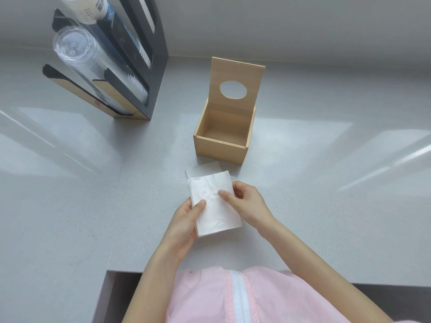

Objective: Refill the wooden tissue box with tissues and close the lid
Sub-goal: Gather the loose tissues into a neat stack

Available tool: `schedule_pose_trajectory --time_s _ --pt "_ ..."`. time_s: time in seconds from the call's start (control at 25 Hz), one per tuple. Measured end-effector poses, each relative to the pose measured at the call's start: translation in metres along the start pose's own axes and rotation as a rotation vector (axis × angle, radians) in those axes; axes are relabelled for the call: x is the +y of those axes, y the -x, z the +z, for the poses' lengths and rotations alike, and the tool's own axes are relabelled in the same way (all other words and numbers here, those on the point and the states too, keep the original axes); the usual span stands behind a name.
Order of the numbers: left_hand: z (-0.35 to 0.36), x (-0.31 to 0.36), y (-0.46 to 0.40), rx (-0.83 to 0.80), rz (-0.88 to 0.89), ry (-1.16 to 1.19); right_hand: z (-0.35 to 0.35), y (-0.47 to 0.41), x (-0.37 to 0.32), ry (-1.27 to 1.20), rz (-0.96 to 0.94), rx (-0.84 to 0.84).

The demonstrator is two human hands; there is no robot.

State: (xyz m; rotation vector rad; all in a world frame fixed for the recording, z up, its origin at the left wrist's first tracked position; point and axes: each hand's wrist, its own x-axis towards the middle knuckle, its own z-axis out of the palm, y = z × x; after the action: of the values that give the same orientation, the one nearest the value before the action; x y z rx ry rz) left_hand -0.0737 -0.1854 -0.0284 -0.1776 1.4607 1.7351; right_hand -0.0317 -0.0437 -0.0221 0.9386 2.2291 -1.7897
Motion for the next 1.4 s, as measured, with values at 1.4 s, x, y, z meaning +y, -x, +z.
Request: schedule_pose_trajectory --time_s 1.4 --pt "-0.031 0.009 0.001 0.138 0.095 0.116 -0.008 -0.011 -0.01 0.129 -0.017 0.105"
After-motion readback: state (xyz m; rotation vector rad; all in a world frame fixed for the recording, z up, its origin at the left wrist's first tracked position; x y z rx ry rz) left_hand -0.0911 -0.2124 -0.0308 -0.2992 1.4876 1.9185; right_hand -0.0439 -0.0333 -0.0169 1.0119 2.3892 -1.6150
